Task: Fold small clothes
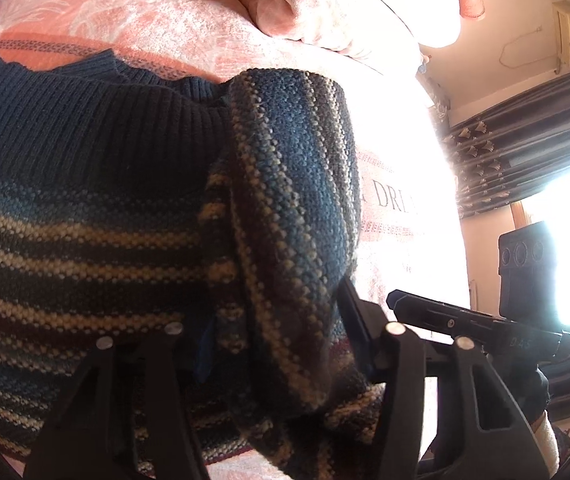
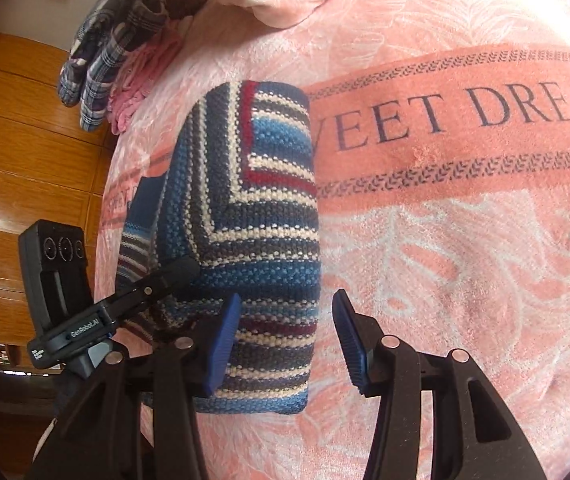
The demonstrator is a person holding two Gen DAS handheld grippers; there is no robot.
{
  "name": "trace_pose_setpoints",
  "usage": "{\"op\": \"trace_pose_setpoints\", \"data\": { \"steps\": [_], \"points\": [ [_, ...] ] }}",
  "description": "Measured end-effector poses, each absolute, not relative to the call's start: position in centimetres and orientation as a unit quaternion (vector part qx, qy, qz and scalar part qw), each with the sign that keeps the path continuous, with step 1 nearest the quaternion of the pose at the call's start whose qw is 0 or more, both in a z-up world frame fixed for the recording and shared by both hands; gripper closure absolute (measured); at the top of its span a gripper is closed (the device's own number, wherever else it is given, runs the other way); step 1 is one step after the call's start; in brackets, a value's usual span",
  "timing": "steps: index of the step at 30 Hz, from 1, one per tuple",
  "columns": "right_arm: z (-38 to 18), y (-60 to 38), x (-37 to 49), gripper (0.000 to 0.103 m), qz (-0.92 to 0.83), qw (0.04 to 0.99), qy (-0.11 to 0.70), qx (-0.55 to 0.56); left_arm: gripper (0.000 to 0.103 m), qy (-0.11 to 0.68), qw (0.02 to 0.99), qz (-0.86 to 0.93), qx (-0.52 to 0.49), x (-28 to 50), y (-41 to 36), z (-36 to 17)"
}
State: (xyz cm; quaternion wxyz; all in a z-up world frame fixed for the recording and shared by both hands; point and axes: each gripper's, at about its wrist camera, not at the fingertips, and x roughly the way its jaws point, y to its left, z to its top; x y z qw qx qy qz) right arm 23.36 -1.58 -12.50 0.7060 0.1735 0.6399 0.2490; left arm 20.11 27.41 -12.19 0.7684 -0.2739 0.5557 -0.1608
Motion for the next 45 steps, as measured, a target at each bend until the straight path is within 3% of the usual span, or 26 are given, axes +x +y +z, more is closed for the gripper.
{"op": "trace_pose_setpoints", "data": {
  "steps": [1, 4, 10, 27, 33, 45],
  "points": [
    [-12.7, -1.7, 23.4, 0.054, 0.244, 0.707, 0.641, 0.172, 0.077, 0.550, 0.773, -0.166, -0.270, 20.1, 27.2, -11.9],
    [-13.0, -1.9, 23.4, 0.054, 0.233, 0.708, 0.644, 0.169, 0.082, 0.540, 0.784, -0.163, -0.257, 20.2, 26.9, -11.0],
    [-13.2, -1.8, 23.3, 0.054, 0.229, 0.711, 0.644, 0.166, 0.083, 0.510, 0.792, -0.169, -0.289, 19.7, 29.4, -8.9],
    [-13.1, 5.3, 21.7, 0.054, 0.288, 0.688, 0.656, 0.117, 0.084, 0.416, 0.816, -0.080, -0.392, 12.7, 51.2, -3.9],
    [-12.1, 8.9, 19.8, 0.054, 0.325, 0.685, 0.647, 0.085, 0.084, 0.429, 0.806, -0.048, -0.406, 10.0, 56.6, -6.5],
    [-12.3, 14.0, 16.8, 0.054, 0.364, 0.663, 0.650, 0.076, 0.081, 0.495, 0.782, 0.003, -0.379, 9.0, 57.3, -12.5]
  ]
}}
